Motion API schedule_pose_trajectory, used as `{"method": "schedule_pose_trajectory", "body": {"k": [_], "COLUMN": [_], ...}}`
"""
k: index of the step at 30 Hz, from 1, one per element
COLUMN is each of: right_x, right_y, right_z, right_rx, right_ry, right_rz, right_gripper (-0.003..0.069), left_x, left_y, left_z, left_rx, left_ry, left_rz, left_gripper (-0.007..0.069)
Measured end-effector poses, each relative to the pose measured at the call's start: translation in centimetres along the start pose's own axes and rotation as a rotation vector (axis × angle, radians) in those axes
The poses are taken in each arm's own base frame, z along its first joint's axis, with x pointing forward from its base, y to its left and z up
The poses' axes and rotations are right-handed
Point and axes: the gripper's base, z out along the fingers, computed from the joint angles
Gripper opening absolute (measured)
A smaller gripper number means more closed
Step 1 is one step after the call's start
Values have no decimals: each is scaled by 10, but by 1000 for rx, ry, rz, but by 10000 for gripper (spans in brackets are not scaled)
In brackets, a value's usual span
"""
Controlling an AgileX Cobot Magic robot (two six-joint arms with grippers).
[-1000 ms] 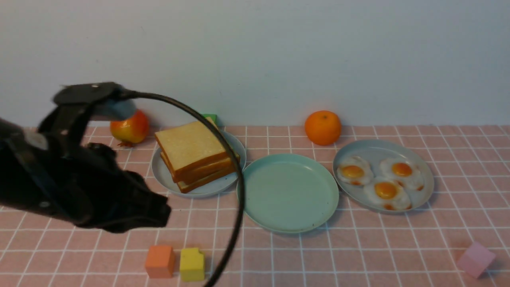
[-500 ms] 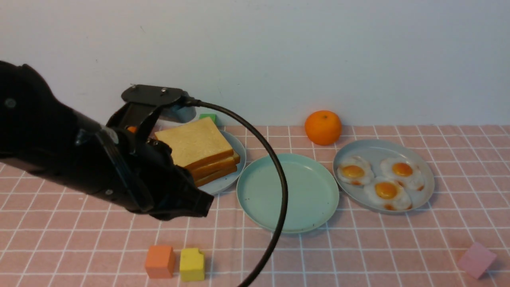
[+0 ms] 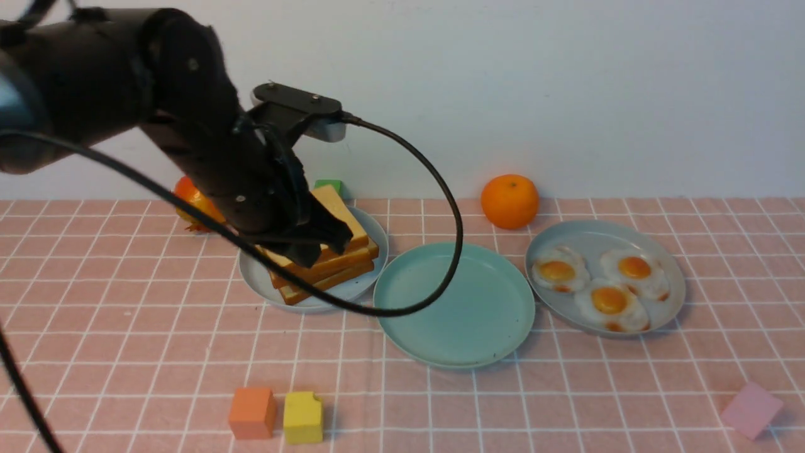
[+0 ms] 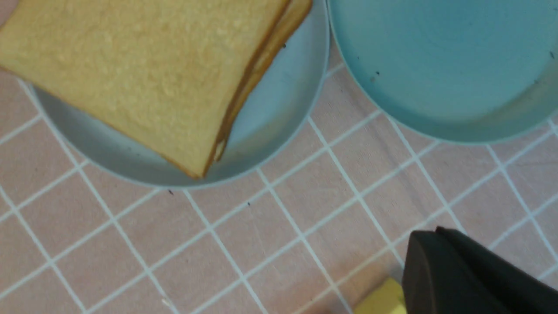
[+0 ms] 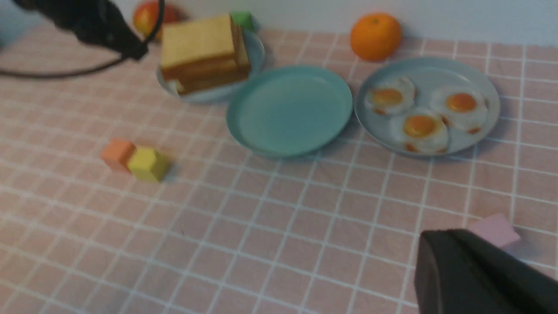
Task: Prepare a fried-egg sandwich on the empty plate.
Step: Use the left arm to grab a slice of bread
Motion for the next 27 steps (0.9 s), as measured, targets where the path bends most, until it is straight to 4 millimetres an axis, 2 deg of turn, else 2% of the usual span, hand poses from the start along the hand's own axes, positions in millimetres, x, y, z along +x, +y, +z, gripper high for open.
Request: {"method": "schedule_pose_trajectory", "body": {"k": [4, 8, 9, 11, 17, 21, 27], "right_x": [-19, -23, -24, -25, -28, -29, -29], "right_y": [2, 6, 7, 9, 9, 9, 9], "right_z": [5, 14, 16, 19, 20, 20, 20], "right_rx": [-71, -131, -145, -162, -164, -163, -162], "right_ry": [49, 82, 90, 99, 72, 61, 59], "right_rz": [-91, -138, -147, -160, -159, -154, -146], "right_gripper": [21, 21, 22, 25, 29, 32, 36], "left_x": [-18, -30, -33, -35, -36, -36, -36], "left_y": [7, 14, 17, 24, 34, 36, 38], "left_z": [22, 37, 41, 58, 89, 99, 108], "left_rx": [-30, -79, -98, -146, -219, -231, -241], "left_ry": [5, 6, 5, 21, 16, 1, -4], "left_rz": [23, 62, 78, 116, 187, 204, 221], "left_gripper": [17, 86, 114, 228, 400, 430, 412]}}
